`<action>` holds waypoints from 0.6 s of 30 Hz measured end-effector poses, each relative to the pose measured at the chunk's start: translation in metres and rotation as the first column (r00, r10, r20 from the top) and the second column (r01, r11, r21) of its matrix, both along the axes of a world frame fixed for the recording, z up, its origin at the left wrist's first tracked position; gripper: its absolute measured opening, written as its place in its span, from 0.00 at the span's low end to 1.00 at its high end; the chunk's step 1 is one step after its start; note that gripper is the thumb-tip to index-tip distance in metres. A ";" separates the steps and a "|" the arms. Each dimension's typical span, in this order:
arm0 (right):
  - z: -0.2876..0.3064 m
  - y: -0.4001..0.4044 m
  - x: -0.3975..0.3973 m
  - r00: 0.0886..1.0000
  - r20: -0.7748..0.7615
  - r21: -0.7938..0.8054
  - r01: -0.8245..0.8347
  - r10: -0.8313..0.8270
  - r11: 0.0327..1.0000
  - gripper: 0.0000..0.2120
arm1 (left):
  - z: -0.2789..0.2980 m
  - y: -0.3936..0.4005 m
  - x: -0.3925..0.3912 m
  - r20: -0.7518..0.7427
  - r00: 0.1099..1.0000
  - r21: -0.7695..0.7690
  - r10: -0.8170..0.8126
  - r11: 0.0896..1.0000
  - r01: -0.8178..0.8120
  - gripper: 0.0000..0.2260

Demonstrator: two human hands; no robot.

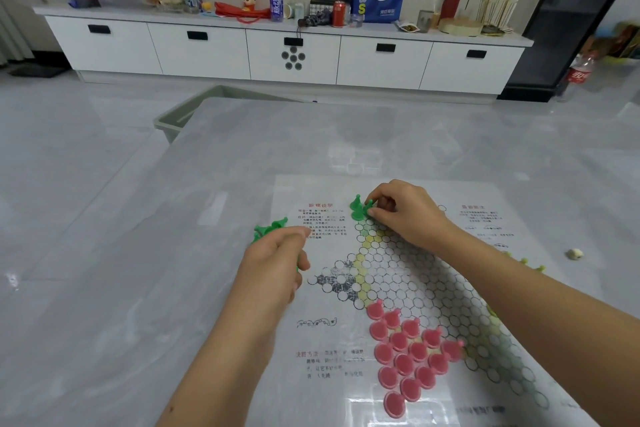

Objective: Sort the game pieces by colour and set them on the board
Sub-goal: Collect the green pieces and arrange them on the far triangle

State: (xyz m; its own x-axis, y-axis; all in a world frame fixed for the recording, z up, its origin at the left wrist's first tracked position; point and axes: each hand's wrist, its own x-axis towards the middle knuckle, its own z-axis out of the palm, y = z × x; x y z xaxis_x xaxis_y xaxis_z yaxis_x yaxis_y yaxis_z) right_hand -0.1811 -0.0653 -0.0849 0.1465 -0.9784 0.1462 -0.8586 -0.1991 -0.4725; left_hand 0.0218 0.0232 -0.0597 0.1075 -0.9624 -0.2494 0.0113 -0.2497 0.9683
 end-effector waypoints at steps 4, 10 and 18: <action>0.000 0.000 0.000 1.000 -0.005 -0.007 -0.006 0.006 1.000 0.05 | 0.005 -0.002 -0.001 -0.095 0.995 0.050 0.032 0.998 -0.027 0.11; 0.000 0.001 0.001 1.000 0.009 -0.001 -0.006 0.006 1.000 0.08 | 0.004 -0.001 0.000 -0.070 0.997 0.044 0.031 0.999 -0.028 0.14; 0.025 0.027 0.006 0.993 0.097 -0.207 -0.039 0.060 0.978 0.07 | 0.001 0.003 0.002 -0.079 0.995 -0.006 -0.053 0.999 0.052 0.07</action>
State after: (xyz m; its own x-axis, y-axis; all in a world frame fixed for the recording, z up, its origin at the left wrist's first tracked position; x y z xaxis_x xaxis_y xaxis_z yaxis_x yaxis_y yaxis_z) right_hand -0.1747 -0.0386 -0.0603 0.1683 -0.9180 0.3591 -0.7945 -0.3420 -0.5019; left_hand 0.0241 0.0260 -0.0583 0.0369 -0.9671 -0.2517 0.0752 -0.2485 0.9657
